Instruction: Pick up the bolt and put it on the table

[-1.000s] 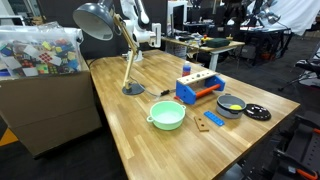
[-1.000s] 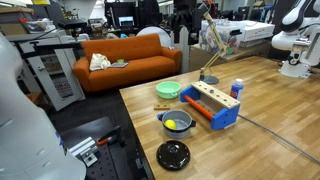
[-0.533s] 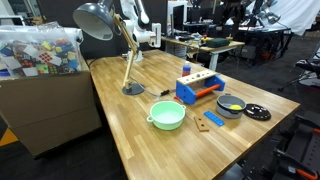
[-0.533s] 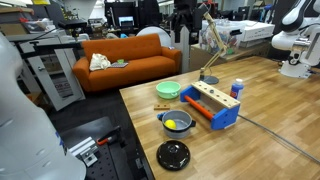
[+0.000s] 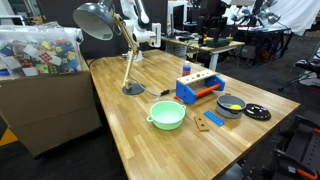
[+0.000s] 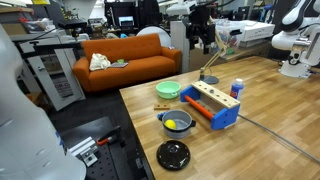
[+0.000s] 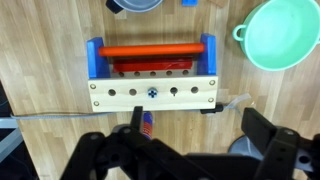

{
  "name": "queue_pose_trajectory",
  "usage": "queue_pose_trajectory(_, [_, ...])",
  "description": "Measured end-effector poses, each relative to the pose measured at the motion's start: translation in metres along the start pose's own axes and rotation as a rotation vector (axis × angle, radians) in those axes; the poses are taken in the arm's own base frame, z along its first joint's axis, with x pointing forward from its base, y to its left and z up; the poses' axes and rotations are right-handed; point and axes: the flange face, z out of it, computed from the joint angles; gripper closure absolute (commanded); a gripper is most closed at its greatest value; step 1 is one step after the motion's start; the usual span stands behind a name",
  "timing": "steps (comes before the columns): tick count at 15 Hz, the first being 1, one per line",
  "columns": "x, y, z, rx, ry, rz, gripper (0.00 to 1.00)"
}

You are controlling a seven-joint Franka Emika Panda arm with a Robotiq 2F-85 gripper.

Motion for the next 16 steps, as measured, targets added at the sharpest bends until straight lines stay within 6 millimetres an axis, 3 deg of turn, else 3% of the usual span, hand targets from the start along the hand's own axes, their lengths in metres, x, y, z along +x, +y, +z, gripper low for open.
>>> queue_pose_trajectory(4, [0.024, 0.001, 0.038, -0.097, 0.010, -0.016, 0.00])
queue_pose_trajectory(13, [0.032, 0.003, 0.041, -0.103, 0.017, 0.008, 0.00])
queue_pose_trajectory(16, [0.034, 0.015, 0.063, -0.113, -0.013, 0.042, 0.00])
